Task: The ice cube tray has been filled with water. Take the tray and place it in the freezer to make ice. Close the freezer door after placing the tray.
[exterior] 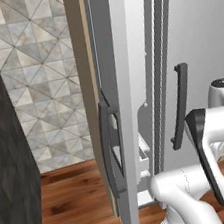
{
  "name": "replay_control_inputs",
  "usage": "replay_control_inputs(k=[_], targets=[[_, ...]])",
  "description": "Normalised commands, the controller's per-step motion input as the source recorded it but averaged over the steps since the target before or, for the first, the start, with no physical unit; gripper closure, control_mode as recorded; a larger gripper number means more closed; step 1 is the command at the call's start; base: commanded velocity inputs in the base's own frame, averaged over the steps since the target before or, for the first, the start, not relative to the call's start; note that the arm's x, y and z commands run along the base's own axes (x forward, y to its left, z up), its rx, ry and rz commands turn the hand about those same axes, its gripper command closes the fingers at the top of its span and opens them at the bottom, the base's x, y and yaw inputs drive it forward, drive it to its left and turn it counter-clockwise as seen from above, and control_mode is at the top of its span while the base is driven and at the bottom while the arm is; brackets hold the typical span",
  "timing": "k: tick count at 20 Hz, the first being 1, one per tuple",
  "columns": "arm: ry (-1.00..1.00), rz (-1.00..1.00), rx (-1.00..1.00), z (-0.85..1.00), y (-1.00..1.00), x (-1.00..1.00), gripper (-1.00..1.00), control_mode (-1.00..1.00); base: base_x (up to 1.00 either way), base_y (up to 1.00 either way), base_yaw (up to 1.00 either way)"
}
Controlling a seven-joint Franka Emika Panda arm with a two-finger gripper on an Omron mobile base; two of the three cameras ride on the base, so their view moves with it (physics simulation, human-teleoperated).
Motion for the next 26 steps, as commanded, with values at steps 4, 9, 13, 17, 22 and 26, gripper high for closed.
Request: replay_control_inputs(k=[4, 9, 13, 17, 22, 26], targets=[[0.0, 0.04, 0.0, -0.05, 0.0, 0.0, -1.0, -1.0, 0.0, 0.0, 0.0], [-0.03, 0.09, 0.0, -0.04, 0.1, -0.14, -1.0, -1.0, 0.0, 0.0, 0.0], [-0.12, 0.12, -0.04, -0.05, 0.45, -0.25, -1.0, -1.0, 0.0, 0.0, 0.0], [-0.09, 0.15, -0.08, 0.0, 0.48, -0.57, -1.0, -1.0, 0.0, 0.0, 0.0], [-0.2, 0.17, -0.12, 0.0, 0.44, -0.89, -1.0, -1.0, 0.0, 0.0, 0.0], [-0.12, 0.21, -0.19, -0.01, 0.75, -0.32, -1.0, -1.0, 0.0, 0.0, 0.0]])
